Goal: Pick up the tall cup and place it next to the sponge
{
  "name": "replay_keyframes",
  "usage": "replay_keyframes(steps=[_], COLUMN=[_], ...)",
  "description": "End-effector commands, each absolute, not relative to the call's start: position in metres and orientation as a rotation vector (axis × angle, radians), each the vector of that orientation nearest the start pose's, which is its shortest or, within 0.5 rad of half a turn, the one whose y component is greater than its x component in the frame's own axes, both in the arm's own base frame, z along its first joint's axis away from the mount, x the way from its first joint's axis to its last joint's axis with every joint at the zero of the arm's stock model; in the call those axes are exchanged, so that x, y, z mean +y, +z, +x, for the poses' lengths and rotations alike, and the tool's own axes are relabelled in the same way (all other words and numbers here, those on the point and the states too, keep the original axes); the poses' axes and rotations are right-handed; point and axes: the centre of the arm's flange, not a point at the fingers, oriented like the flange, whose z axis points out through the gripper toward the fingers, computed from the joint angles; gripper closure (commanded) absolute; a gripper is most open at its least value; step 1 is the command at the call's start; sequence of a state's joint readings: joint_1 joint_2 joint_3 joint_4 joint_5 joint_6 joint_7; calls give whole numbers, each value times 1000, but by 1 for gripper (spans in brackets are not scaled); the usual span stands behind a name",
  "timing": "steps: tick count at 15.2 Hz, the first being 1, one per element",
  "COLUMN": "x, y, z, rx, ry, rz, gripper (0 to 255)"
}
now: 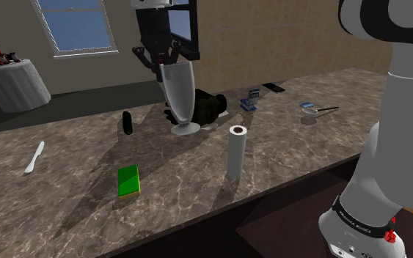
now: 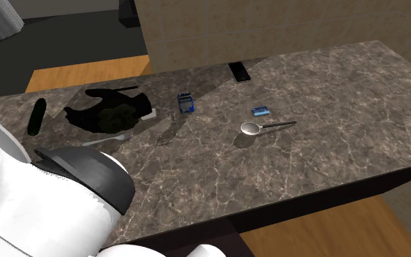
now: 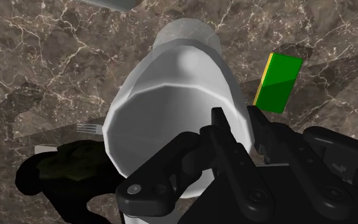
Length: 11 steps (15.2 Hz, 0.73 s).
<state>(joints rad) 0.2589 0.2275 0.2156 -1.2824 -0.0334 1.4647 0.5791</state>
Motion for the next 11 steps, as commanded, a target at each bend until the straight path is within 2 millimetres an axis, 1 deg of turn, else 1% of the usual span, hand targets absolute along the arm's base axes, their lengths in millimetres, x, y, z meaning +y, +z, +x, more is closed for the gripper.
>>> replay_keyframes(steps=[1, 11], x=[260, 260], y=[609, 556], z=[553, 553], rx=[176, 176], ry=[65, 65], rz=[-3143, -3143], gripper=[255, 255])
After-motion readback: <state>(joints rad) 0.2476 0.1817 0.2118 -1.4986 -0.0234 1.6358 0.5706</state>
